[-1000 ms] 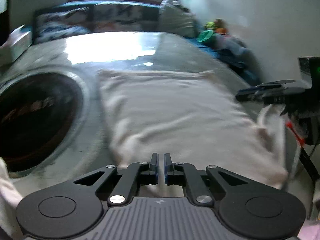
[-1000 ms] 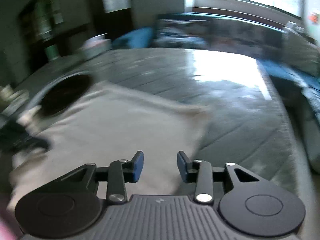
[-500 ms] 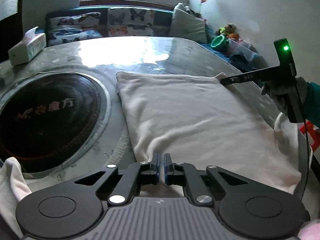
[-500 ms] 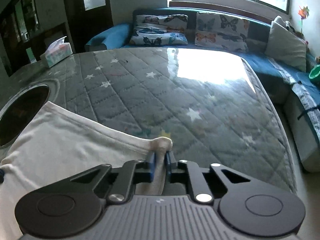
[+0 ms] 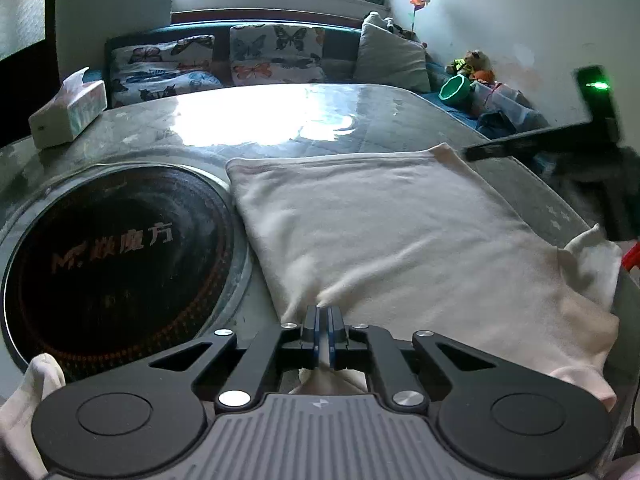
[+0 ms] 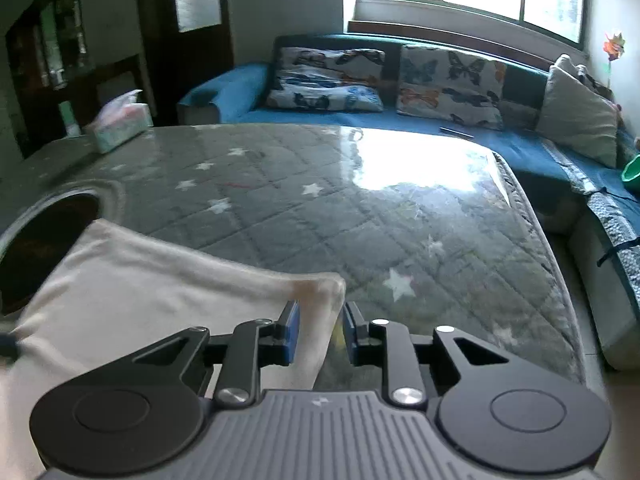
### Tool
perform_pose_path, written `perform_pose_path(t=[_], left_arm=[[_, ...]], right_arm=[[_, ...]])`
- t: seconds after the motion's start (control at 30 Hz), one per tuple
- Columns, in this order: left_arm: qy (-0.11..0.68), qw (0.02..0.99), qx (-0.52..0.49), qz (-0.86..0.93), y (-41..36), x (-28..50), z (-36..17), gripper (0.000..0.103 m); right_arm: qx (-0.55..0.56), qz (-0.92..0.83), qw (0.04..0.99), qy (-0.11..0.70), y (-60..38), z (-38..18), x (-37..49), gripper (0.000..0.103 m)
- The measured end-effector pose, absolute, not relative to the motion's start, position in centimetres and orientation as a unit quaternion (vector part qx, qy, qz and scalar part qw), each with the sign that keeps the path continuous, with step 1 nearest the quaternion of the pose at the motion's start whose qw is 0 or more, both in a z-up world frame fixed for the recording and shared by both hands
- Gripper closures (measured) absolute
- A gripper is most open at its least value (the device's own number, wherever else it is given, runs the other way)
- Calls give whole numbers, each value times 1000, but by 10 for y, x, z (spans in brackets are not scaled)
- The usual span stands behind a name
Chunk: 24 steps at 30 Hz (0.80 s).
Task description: Fold clothes
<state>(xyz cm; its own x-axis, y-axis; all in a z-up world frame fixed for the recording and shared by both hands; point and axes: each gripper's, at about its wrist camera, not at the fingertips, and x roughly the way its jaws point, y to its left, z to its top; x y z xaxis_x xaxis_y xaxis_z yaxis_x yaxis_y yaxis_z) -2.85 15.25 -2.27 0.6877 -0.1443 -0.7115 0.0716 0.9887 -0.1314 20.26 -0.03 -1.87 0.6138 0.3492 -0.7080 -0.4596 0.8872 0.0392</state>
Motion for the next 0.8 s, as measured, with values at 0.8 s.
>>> perform_pose_path(t=[0.8], left_arm=[[393, 919, 8, -34, 138, -24, -20, 96]], right_arm=[[-65, 147, 908, 388, -118, -24, 25, 65]])
